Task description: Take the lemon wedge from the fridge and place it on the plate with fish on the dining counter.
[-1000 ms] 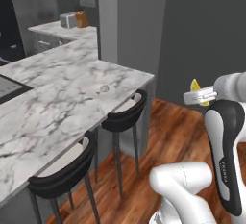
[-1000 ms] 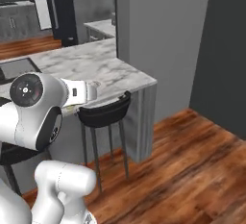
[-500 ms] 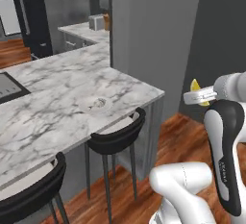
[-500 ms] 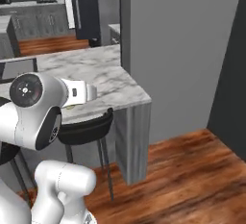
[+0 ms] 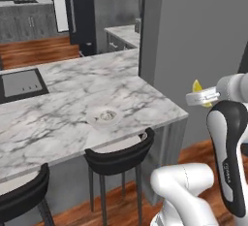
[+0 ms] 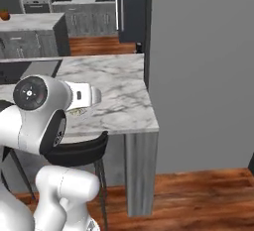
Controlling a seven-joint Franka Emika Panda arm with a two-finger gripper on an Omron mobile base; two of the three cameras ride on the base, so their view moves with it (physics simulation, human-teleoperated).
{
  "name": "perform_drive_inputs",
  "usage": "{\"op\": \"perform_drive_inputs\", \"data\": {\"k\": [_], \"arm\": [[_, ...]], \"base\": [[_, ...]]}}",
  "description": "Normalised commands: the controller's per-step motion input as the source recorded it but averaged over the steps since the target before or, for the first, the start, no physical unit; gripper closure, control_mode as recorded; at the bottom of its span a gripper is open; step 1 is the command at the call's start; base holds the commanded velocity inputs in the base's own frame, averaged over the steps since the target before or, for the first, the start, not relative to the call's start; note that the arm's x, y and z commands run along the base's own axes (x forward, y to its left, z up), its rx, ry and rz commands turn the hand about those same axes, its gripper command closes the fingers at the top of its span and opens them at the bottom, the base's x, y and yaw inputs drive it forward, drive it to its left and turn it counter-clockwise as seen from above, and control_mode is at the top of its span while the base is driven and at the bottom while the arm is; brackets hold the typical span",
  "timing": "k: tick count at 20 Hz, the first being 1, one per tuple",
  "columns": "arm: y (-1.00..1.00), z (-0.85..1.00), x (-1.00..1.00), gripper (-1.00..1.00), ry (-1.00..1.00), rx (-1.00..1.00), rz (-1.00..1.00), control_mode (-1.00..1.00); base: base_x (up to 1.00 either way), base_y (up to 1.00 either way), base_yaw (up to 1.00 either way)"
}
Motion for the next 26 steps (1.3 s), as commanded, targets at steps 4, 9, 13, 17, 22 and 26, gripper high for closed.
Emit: {"op": "perform_drive_inputs", "data": {"k": [4, 9, 13, 17, 22, 26], "arm": [[0.00, 0.00, 0.00, 1.00, 0.00, 0.00, 0.00, 1.00], [0.00, 0.00, 0.00, 1.00, 0.00, 0.00, 0.00, 1.00], [0.00, 0.00, 0.00, 1.00, 0.00, 0.00, 0.00, 1.00], [0.00, 0.00, 0.00, 1.00, 0.00, 0.00, 0.00, 1.00], [0.00, 0.00, 0.00, 1.00, 0.00, 0.00, 0.00, 1.00], [0.00, 0.00, 0.00, 1.00, 0.00, 0.00, 0.00, 1.00]], "base": [[0.61, -0.26, 0.07], [0.72, -0.14, 0.17], [0.37, 0.03, 0.33], [0.54, -0.01, 0.11], [0.95, -0.02, 0.00], [1.00, -0.02, 0.00]]}}
